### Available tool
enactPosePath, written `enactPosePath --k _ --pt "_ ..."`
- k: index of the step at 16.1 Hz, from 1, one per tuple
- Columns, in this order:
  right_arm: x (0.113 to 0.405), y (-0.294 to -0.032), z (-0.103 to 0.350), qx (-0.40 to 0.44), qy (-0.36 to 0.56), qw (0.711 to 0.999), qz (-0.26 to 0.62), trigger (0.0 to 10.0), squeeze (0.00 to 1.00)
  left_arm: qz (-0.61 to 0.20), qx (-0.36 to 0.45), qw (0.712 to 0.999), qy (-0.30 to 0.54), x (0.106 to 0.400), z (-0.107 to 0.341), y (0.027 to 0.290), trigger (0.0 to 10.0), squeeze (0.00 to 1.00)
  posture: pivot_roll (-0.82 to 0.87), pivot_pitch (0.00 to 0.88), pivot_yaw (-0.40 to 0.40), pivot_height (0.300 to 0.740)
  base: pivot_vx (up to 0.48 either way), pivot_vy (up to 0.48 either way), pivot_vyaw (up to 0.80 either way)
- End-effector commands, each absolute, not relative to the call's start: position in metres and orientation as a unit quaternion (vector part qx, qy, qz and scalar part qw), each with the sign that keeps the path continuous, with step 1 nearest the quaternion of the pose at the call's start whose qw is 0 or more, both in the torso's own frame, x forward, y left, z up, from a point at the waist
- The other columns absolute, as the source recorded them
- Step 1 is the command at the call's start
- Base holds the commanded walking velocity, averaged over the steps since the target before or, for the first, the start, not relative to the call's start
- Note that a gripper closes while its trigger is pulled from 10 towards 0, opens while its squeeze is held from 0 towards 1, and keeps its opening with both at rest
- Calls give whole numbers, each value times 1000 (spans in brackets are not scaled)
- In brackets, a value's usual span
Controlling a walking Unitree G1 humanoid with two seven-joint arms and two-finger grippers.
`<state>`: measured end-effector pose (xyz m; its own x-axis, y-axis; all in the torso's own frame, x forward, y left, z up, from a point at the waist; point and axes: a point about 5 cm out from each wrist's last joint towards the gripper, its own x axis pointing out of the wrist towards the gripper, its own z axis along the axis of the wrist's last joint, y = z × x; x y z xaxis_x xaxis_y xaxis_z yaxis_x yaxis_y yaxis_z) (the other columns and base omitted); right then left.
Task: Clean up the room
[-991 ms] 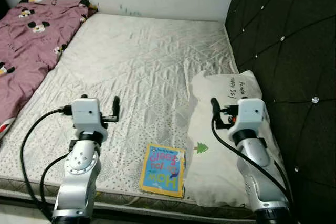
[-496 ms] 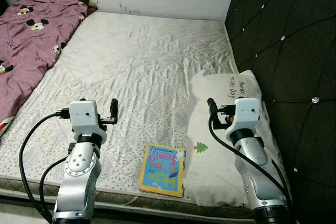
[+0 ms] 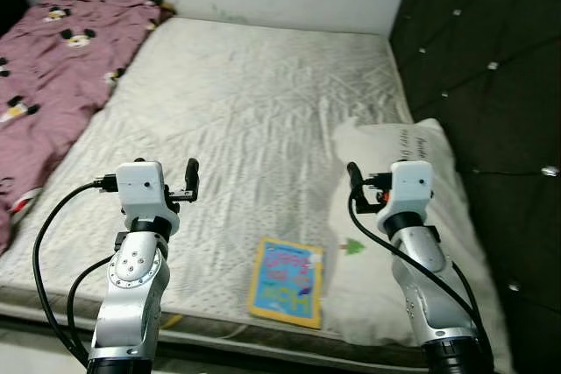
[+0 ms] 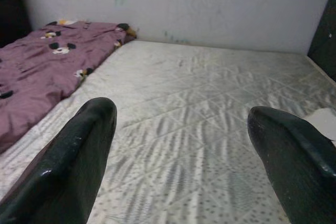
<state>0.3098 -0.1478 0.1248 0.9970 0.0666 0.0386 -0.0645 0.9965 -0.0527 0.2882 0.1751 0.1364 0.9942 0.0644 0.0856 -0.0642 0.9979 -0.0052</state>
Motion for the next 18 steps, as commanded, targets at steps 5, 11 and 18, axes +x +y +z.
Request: enactPosePath --k 5,11,18 --pt "311 -146 129 -37 -34 998 38 10000 0 29 1 999 -43 290 139 177 10000 0 30 98 -15 740 0 425 0" --pt "311 -146 130 -33 -36 998 34 10000 0 25 -1 999 -40 291 138 175 10000 0 22 100 -8 740 0 461 0" --pt "312 -146 129 -31 -32 998 33 10000 0 23 -1 999 -42 292 138 174 10000 0 17 99 -9 740 0 480 0"
